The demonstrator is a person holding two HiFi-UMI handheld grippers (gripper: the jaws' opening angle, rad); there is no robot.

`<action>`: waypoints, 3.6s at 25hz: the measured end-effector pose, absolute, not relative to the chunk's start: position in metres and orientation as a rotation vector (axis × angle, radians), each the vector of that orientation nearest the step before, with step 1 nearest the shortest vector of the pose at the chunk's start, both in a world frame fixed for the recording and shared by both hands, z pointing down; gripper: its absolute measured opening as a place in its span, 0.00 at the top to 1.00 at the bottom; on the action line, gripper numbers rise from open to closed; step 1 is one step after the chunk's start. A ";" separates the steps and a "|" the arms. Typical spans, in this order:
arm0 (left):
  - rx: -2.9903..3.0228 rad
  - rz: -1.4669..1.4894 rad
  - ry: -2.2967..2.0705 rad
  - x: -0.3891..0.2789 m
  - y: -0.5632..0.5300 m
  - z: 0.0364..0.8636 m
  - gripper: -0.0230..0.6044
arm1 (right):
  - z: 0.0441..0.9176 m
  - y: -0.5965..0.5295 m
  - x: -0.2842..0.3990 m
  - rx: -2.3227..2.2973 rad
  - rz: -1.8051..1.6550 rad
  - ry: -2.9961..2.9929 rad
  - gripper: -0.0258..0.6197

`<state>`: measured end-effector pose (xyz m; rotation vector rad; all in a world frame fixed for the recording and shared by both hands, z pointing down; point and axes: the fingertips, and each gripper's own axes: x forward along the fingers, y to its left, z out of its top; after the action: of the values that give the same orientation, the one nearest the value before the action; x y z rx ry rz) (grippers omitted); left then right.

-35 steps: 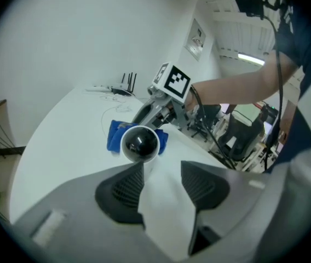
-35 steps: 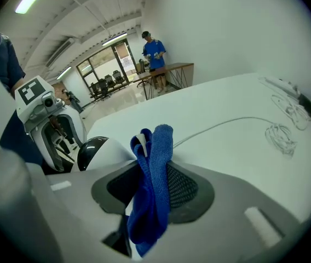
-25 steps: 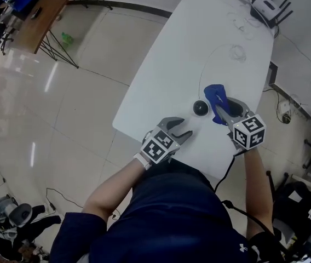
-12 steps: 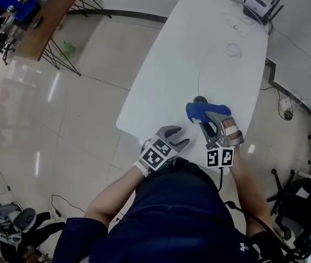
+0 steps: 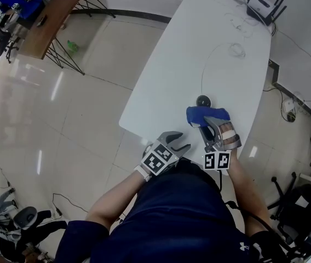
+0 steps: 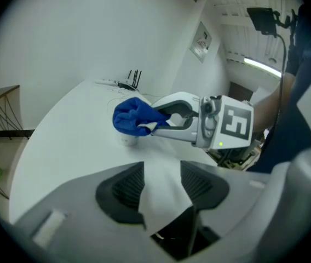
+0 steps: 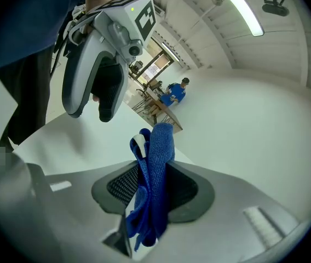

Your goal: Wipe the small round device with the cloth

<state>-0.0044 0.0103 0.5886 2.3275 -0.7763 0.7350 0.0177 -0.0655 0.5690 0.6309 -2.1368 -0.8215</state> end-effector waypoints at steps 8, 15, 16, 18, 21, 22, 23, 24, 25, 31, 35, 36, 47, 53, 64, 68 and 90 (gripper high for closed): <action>2.328 0.715 -0.769 -0.003 0.015 0.591 0.63 | 0.628 -0.050 0.013 0.470 -0.694 -2.095 0.74; 2.342 0.606 -0.758 -0.014 0.003 0.575 0.67 | 0.586 -0.062 0.011 0.623 -0.060 -2.382 0.74; 2.345 0.582 -0.771 -0.020 0.001 0.572 0.68 | 0.575 -0.061 0.009 0.659 0.129 -2.479 0.74; 2.358 0.534 -0.804 -0.031 -0.004 0.565 0.70 | 0.555 -0.063 0.009 0.732 0.514 -2.642 0.74; 2.434 0.463 -0.871 -0.029 -0.020 0.548 0.72 | 0.531 -0.074 0.025 0.861 0.878 -2.734 0.74; 2.474 0.434 -0.883 -0.022 -0.026 0.539 0.72 | 0.524 -0.076 0.035 0.899 0.930 -2.746 0.74; 2.513 0.393 -0.869 -0.011 -0.031 0.529 0.72 | 0.515 -0.076 0.045 0.922 0.971 -2.761 0.74; 2.544 0.342 -0.818 0.004 -0.034 0.517 0.68 | 0.505 -0.074 0.054 0.924 1.015 -2.786 0.74; 2.559 0.288 -0.739 0.020 -0.034 0.505 0.60 | 0.494 -0.071 0.060 0.903 1.062 -2.820 0.74; 2.572 0.139 -0.280 0.086 -0.021 0.457 0.26 | 0.438 -0.043 0.072 0.526 1.190 -3.010 0.73; 2.614 0.102 -0.053 0.108 -0.023 0.437 0.32 | 0.416 -0.049 0.078 0.396 1.254 -3.059 0.73; 2.610 0.072 -0.040 0.106 -0.027 0.431 0.40 | 0.413 -0.055 0.075 0.387 1.274 -3.068 0.73; 2.451 0.271 -0.366 0.073 -0.053 0.478 0.69 | 0.443 -0.078 0.052 0.576 1.173 -2.991 0.61; 2.281 0.583 -0.558 0.028 -0.064 0.536 0.72 | 0.456 -0.112 0.092 0.905 1.282 -2.962 0.64; 2.155 0.698 -0.101 0.062 -0.063 0.562 0.72 | 0.490 -0.119 0.122 1.199 1.382 -2.829 0.76; 1.986 0.537 -0.022 0.041 -0.084 0.557 0.72 | 0.492 -0.115 0.130 1.235 1.393 -2.814 0.76; 1.571 0.502 -0.192 -0.014 -0.094 0.656 0.72 | 0.487 -0.119 0.122 1.286 1.433 -2.806 0.77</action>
<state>-0.0139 -0.0937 0.6562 1.5714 -0.1922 0.5017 0.1218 -0.1194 0.4865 1.2860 -2.8064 1.4333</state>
